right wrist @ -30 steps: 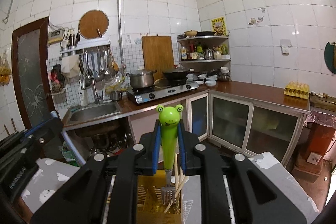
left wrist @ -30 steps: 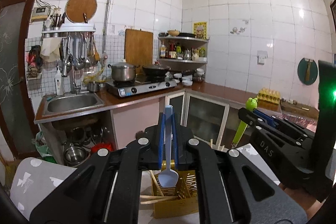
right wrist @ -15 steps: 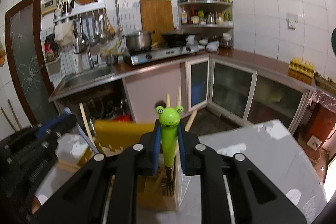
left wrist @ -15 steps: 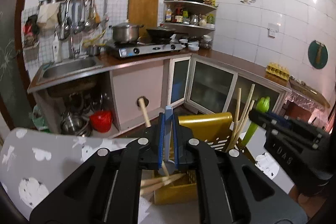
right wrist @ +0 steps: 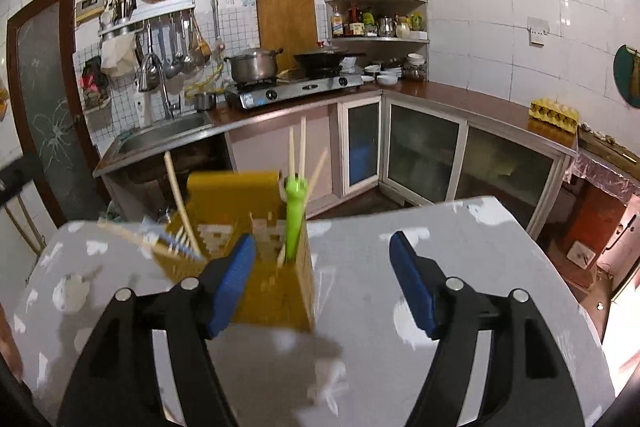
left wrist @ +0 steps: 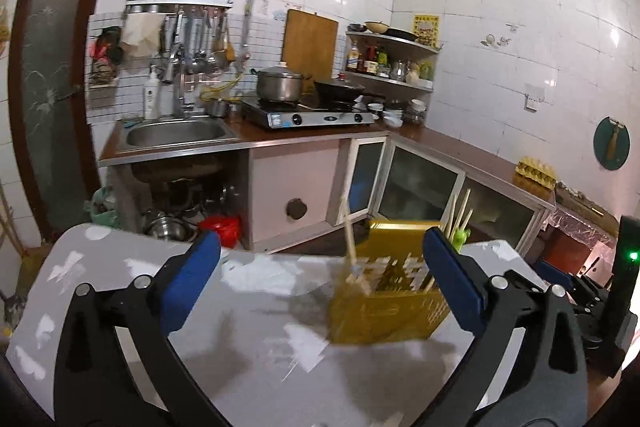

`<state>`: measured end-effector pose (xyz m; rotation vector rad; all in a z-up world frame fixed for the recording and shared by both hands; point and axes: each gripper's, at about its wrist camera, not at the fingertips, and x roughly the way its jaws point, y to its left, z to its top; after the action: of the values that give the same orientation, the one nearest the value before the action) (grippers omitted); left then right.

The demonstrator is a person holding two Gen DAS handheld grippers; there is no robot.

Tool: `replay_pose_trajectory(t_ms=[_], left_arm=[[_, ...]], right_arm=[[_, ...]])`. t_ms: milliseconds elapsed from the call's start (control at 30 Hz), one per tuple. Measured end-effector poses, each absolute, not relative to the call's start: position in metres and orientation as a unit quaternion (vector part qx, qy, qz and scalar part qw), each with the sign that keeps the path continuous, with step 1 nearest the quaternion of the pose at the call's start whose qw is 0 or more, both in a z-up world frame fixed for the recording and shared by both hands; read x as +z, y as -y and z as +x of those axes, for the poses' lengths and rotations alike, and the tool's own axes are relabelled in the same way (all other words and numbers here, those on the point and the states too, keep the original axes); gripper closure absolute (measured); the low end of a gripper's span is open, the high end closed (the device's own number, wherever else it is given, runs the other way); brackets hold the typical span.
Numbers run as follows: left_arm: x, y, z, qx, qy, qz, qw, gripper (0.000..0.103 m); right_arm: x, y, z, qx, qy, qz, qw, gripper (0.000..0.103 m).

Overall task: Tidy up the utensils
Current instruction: 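Move both open tools down toward the metal spoon and last chopstick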

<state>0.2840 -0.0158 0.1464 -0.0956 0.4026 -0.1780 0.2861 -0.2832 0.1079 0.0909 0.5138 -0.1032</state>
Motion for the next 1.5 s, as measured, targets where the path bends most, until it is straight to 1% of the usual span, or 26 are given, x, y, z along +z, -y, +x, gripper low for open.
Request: replay_pose_trajectory(t_ms=[67,133,433,633,833,1033,1200,1233,1267,1300,1333,1400,1467,1500], left_arm=[[0.14,0.005,0.274,-0.086,-0.21,-0.039,0.973,0.005],[0.129,-0.004,0.264,-0.078,-0.22,-0.027,0.972,0.005],[0.045,-0.07,0.244,-0.026,-0.295,-0.028,0.955,0.005],[0.012,-0.109,0.239,0.001,-0.324,-0.026,0.946,0.005],[-0.006,-0.133,0.234,0.017,-0.334,0.01,0.942,0.005],[-0.016,-0.162,0.238,0.028,-0.356,-0.043,0.933,0.005],[-0.013,-0.158,0.235,0.023,-0.35,-0.036,0.936,0.005],[-0.012,-0.157,0.234,0.022,-0.348,-0.033,0.937,0.005],[-0.011,-0.154,0.234,0.02,-0.346,-0.031,0.937,0.005],[-0.01,-0.152,0.234,0.018,-0.345,-0.031,0.938,0.005],[-0.009,-0.15,0.233,0.017,-0.345,-0.032,0.938,0.005],[-0.009,-0.146,0.235,0.013,-0.347,-0.037,0.937,0.005],[-0.009,-0.139,0.236,0.009,-0.35,-0.04,0.936,0.005],[-0.009,-0.134,0.237,0.007,-0.351,-0.04,0.935,0.005]], right_arm=[[0.098,0.277,0.272,-0.046,-0.261,0.038,0.964,0.027],[0.084,0.269,0.258,-0.044,-0.27,0.031,0.961,0.026],[0.021,0.224,0.221,-0.008,-0.325,0.011,0.945,0.026],[-0.002,0.191,0.22,0.016,-0.354,-0.011,0.935,0.026],[-0.014,0.163,0.219,0.037,-0.374,-0.039,0.926,0.026],[-0.023,0.136,0.235,0.05,-0.394,-0.074,0.915,0.026],[-0.03,0.119,0.254,0.051,-0.414,-0.119,0.901,0.027],[-0.032,0.116,0.261,0.048,-0.421,-0.125,0.897,0.029],[-0.033,0.116,0.265,0.047,-0.428,-0.126,0.894,0.039],[-0.034,0.117,0.27,0.05,-0.436,-0.122,0.89,0.045],[-0.035,0.118,0.274,0.056,-0.443,-0.115,0.887,0.054],[-0.034,0.121,0.282,0.062,-0.45,-0.103,0.885,0.064],[-0.033,0.125,0.289,0.067,-0.459,-0.089,0.882,0.086],[-0.032,0.129,0.291,0.066,-0.463,-0.079,0.881,0.089]])
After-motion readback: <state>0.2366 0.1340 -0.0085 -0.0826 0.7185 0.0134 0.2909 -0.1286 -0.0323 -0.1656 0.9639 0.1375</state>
